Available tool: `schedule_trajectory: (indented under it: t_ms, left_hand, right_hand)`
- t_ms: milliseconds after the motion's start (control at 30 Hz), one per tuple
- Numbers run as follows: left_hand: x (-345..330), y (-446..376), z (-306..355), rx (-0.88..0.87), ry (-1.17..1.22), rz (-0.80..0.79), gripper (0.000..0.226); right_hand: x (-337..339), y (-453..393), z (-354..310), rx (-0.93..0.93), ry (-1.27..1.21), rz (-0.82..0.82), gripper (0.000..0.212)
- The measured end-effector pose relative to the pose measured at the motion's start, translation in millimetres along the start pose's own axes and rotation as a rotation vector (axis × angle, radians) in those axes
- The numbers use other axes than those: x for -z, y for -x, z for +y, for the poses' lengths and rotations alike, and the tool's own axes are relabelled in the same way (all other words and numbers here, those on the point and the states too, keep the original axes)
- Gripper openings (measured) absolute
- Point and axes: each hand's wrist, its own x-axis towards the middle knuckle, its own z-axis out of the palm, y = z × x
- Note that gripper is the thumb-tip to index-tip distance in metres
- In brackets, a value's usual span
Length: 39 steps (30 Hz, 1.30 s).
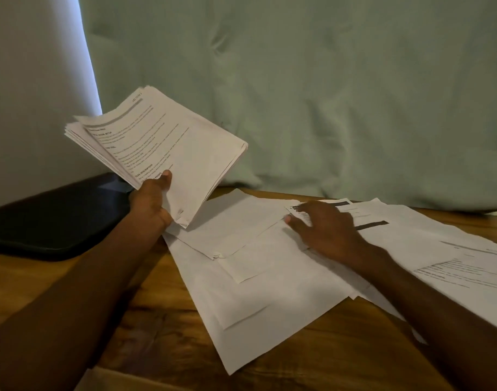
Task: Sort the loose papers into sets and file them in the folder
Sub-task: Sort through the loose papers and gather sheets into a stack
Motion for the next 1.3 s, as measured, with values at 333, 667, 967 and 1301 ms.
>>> schedule_trajectory:
  t_ms: [333,667,967,1301]
  left_hand:
    - [-2.6,13.2,9.4,0.039,0.237,-0.115,0.025]
    - [-5.0,21.5,10.4,0.027,0.299,-0.264,0.025]
    - [-6.0,24.7,22.5,0.013,0.431,-0.239,0.023]
    - [-3.6,22.5,43.3,0.024,0.538,-0.272,0.043]
  right_hand:
    - [-49.9,-13.8,-126.9,0.003,-0.072,-0.449,0.113]
    - [-57.0,-12.0,-127.1,-0.015,-0.114,-0.371,0.114]
    - [-48.6,-24.6,-112.4,0.012,-0.46,0.059,0.016]
    - [20.0,-36.9,-45.3,-0.353,-1.903,0.068,0.026]
